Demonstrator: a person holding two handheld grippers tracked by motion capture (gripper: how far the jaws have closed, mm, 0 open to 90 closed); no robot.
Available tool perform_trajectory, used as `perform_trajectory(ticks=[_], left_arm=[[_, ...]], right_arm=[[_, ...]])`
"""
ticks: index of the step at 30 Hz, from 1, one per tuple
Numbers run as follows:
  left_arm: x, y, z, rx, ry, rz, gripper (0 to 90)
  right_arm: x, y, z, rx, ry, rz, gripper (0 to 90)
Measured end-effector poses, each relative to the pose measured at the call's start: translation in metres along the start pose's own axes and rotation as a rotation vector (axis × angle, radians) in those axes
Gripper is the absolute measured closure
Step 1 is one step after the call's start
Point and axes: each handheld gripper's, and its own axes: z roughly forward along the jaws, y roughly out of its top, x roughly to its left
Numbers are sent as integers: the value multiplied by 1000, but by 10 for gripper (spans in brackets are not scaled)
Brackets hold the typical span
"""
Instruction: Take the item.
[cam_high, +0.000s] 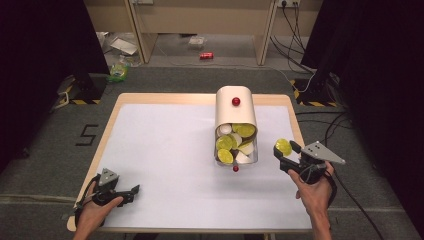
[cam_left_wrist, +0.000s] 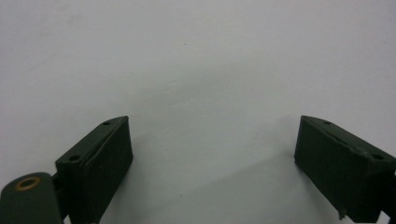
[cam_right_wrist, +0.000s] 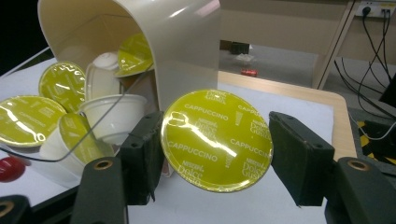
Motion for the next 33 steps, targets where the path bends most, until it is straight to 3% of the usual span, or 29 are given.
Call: perform_trajectory(ticks=[17,33], left_arm=[[0,0,0,1,-1,0,105],[0,0,0,0,-1,0,105]], right_arm=[[-17,-33,15,64,-45,24,389],[-24,-55,29,131,-83,20,389]])
